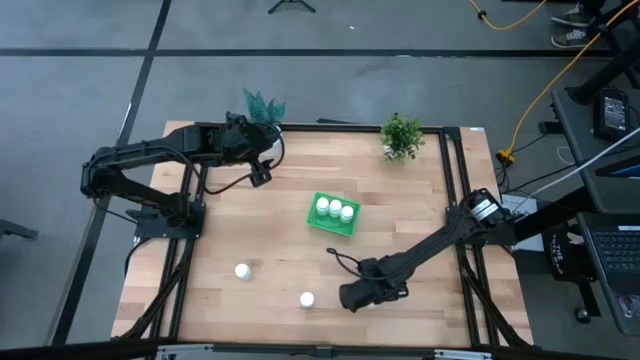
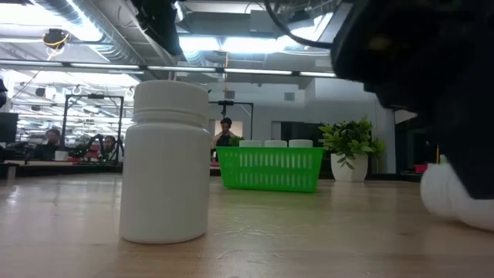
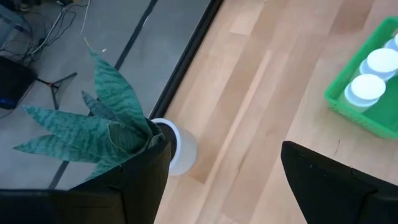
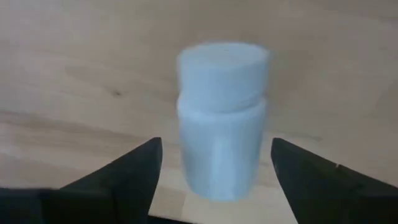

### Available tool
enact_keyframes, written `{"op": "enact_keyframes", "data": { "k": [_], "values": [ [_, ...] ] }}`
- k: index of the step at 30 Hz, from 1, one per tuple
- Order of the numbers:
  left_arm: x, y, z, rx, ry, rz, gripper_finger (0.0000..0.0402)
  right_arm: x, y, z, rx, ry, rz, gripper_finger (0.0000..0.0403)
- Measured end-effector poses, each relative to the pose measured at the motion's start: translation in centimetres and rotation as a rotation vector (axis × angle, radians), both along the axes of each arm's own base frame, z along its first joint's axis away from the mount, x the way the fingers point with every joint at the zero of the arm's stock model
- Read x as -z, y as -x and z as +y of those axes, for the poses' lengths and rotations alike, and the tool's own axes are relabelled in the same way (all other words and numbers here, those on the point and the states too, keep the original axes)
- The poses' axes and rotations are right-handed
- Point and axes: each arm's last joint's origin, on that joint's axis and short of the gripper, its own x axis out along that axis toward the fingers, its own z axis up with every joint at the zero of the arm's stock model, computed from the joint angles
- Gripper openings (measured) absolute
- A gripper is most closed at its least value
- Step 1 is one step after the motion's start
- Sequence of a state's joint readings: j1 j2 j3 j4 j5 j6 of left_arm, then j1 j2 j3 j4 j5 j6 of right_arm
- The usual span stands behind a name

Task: Pick and place pill bottles into a basket
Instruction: Put the right medicine bottle into the green basket

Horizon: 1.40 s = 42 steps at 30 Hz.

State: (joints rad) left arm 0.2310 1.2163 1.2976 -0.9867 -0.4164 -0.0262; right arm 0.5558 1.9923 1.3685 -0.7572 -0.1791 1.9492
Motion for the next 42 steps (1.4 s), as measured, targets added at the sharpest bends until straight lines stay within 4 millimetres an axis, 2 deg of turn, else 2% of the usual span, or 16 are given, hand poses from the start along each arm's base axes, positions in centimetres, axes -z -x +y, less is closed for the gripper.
{"op": "enact_keyframes", "data": {
  "k": [6, 14, 20, 29, 42],
  "values": [
    [0.0, 0.0, 0.0, 0.01, 0.008, -0.001, 0.0299, 0.1, -0.1, -0.7, -0.02, 0.019, 0.015, 0.0303],
    [0.0, 0.0, -0.1, 0.025, 0.025, -0.005, 0.0299, 0.1, 0.0, -0.5, -0.057, 0.022, 0.01, 0.0289],
    [0.0, 0.0, -0.1, 0.033, 0.021, -0.001, 0.0299, 0.1, 0.2, -0.3, -0.089, 0.008, 0.018, 0.0249],
    [0.0, 0.0, -0.1, 0.032, 0.022, -0.001, 0.0299, 0.0, 0.4, 0.0, -0.115, 0.008, 0.018, 0.0147],
    [0.0, 0.0, -0.1, 0.011, 0.036, -0.016, 0.0299, -0.4, 0.2, -1.1, -0.192, 0.175, -0.062, 0.0137]
  ]
}}
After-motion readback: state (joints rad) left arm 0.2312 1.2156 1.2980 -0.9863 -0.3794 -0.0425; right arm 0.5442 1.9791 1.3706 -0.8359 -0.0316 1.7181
